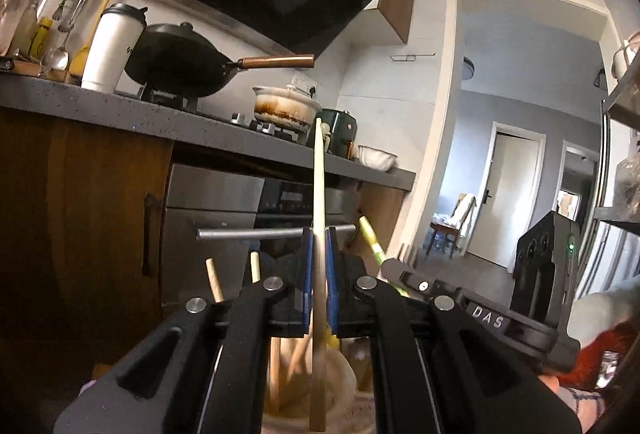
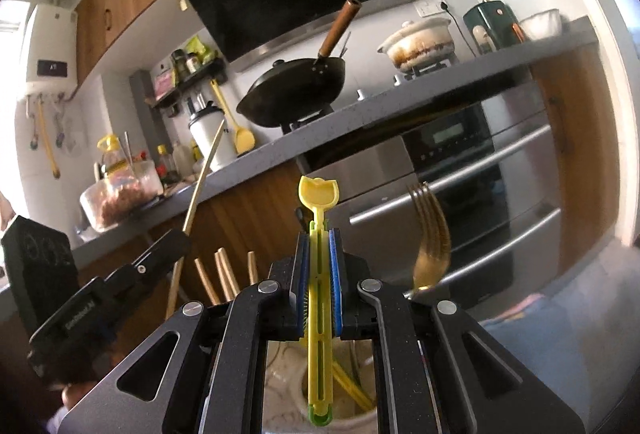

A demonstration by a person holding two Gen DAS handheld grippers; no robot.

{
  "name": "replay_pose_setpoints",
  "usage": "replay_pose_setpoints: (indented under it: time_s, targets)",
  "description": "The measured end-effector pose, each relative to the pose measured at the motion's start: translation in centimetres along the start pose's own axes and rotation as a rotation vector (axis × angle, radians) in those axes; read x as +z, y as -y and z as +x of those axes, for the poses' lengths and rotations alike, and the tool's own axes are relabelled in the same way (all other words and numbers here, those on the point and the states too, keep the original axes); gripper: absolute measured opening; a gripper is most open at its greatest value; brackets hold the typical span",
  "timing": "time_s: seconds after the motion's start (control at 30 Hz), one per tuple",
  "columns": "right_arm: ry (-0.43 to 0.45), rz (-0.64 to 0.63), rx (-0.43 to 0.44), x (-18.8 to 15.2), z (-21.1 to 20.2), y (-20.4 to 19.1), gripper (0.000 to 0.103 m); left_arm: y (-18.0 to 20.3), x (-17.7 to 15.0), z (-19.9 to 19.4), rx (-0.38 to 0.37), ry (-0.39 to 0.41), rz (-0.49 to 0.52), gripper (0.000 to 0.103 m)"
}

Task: Organize utensils
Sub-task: 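Lower the yellow utensil into the small pot while the left lowers the chopstick into the large pot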

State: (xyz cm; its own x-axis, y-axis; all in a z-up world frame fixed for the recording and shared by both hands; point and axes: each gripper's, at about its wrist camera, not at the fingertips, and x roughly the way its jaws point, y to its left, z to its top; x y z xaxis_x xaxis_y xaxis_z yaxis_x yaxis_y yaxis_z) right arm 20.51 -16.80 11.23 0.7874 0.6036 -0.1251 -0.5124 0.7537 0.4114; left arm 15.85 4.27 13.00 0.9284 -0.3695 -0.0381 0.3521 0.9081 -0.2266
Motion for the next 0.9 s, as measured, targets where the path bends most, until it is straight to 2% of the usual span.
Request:
replay_pose_setpoints:
  time_s: [0.13,0.27,0.63,0.9]
  targets:
    - [0.023,-0.029,-0.005,-0.8,0.9,-0.4,0.011,0.2,-1.0,0.9,0.042,0.051,0.051,0.006]
    - [0.046,-0.059,-0.025,-1.8,1.2,-0.6,0.011,0.2,-1.9,1.0,0.057,0.056,0.081,0.006]
    - [0.075,-0.137,-0.074,-3.1,1.1,-1.0,0.011,-1.0,-3.3,-1.4,0.048,-0.001,0.066,0.006]
    - [0.106,-0.202,-0.104,-3.3,0.9,-2.0,0.01,-1.1,-3.5,-0.9,0.046,-0.016,0.055,0.006]
